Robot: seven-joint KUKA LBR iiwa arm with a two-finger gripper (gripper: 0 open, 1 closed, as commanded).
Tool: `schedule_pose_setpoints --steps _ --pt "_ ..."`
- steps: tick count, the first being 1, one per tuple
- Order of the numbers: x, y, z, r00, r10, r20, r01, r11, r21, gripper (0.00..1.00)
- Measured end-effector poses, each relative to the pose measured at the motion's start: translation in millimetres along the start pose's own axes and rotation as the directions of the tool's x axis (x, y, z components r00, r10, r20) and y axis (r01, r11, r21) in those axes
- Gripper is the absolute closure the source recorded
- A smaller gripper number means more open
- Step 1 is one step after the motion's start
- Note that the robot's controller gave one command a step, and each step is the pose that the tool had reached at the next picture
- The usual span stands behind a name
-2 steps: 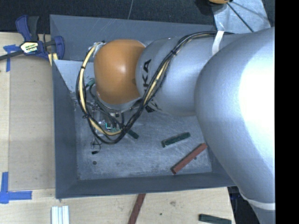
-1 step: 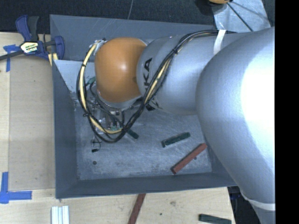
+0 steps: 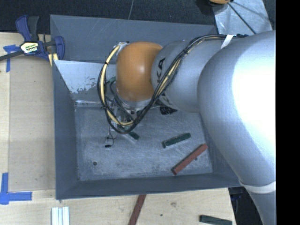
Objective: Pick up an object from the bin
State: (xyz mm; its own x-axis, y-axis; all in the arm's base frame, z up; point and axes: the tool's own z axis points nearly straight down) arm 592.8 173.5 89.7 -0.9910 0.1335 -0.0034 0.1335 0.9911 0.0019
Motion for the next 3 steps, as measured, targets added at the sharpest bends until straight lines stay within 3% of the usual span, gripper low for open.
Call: schedule_pose_setpoints --steps 1,2,3 --pt "-7.3 -20 17 0.996 -0.085 -0.004 0.085 0.996 0.003 0.0" --pt "-8.5 -37 19 0.996 0.089 -0.004 -0.089 0.996 0.003 0.0" --pt "-13.9 -50 19 1.0 -0.015 -0.003 0.015 1.0 0.002 0.0"
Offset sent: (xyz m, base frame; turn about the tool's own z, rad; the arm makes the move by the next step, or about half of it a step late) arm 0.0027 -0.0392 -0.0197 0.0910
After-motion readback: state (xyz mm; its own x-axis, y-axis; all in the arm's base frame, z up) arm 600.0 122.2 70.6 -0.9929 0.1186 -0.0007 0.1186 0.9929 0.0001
